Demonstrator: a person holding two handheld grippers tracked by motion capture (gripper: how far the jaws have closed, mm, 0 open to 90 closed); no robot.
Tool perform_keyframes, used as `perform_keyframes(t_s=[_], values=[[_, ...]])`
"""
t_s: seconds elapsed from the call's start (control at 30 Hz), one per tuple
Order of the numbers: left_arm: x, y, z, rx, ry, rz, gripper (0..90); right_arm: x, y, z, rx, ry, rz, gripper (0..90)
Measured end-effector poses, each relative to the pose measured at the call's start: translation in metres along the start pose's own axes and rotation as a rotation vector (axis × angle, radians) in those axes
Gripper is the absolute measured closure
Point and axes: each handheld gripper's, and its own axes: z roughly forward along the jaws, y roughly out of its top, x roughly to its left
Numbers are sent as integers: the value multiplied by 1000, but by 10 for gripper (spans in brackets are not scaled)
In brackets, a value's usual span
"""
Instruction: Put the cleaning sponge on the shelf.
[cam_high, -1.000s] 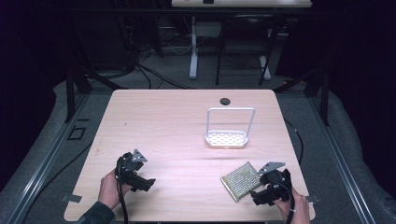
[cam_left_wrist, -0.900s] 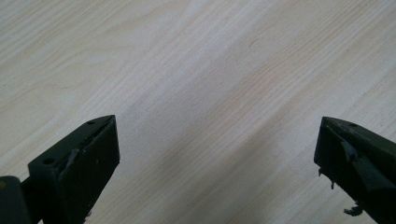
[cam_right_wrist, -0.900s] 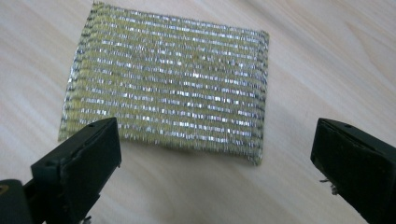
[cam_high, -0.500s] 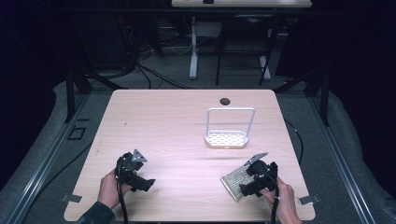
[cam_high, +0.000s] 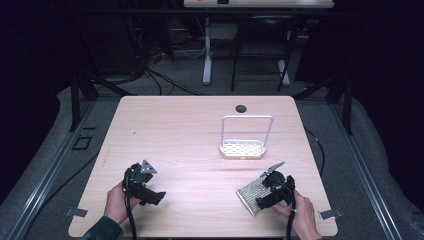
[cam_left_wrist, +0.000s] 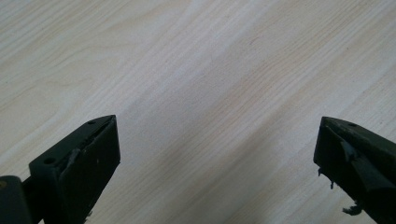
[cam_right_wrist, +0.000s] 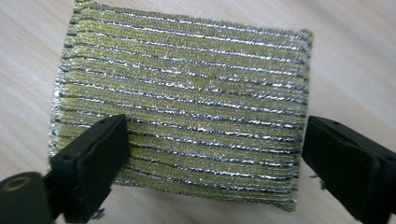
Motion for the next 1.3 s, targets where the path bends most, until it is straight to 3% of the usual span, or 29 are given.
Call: perform_keyframes(t_s=[0.1, 0.57, 0.67, 0.8, 0.9, 1.03, 1.3], values=[[-1, 0, 0, 0, 1, 2, 5, -2, -1, 0, 4, 18, 14, 95], [-2, 0, 0, 4, 3, 3, 6, 1, 0, 0, 11, -9, 9, 165], [-2, 1, 0, 4, 3, 4, 7, 4, 0, -2, 12, -11, 9, 226], [-3, 1, -1, 2, 4, 6, 7, 10, -1, -5, -2, -27, -39, 351], [-2, 0, -1, 1, 6, 7, 7, 13, -2, -5, -21, -31, -49, 396], [-2, 0, 0, 5, 6, 5, 8, 15, -5, -7, -54, -13, -53, 482], [-2, 0, -1, -1, 6, 6, 8, 17, -6, -15, -82, -5, -65, 519]])
